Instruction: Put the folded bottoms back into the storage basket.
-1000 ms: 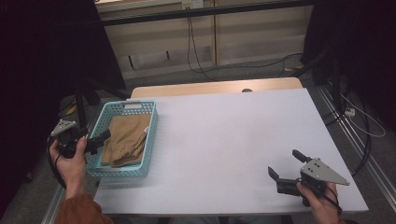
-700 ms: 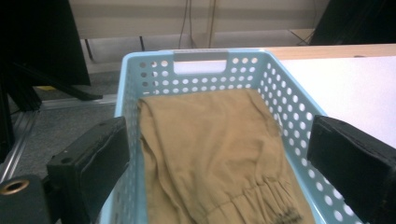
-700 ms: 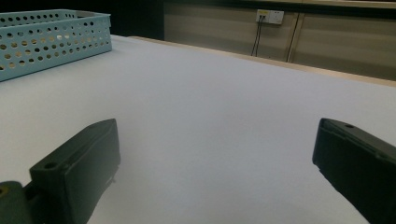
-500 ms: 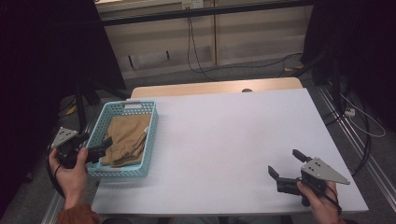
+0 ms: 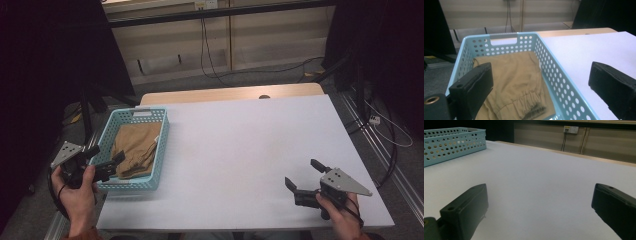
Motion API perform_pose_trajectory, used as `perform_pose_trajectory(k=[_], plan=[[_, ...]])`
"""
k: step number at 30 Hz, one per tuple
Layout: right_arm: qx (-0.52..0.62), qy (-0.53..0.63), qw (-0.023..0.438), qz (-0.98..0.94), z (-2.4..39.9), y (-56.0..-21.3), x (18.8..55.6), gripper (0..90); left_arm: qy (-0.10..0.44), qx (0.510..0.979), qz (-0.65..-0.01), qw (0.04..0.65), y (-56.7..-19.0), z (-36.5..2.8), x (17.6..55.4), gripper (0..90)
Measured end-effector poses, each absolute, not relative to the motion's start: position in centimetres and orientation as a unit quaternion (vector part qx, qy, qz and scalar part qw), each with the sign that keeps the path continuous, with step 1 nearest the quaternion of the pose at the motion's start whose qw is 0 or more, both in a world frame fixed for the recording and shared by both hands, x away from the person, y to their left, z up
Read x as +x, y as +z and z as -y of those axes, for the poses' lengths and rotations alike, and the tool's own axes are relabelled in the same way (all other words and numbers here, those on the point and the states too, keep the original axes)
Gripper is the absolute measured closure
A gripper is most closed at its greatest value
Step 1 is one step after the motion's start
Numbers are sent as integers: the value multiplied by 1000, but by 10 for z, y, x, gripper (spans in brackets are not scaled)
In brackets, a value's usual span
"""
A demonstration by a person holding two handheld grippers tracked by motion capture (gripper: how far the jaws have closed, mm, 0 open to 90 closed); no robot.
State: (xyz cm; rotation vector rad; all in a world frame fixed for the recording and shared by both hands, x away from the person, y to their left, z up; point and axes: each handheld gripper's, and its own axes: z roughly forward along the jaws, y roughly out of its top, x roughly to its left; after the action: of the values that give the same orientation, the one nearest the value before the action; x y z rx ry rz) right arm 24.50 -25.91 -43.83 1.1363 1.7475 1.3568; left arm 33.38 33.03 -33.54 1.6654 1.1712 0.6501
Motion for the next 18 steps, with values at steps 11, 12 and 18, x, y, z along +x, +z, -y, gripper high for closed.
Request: perform_pose_trajectory(k=[11,12,18], plan=[[434,518,322,-663,259,-438,245,6,263,681,-468,499,-334,-310,336,47],[434,518,321,-663,259,-438,245,7,261,684,-466,498,-334,-309,337,47],[432,519,321,-664,260,-438,245,6,252,702,-445,496,-332,-293,341,47]])
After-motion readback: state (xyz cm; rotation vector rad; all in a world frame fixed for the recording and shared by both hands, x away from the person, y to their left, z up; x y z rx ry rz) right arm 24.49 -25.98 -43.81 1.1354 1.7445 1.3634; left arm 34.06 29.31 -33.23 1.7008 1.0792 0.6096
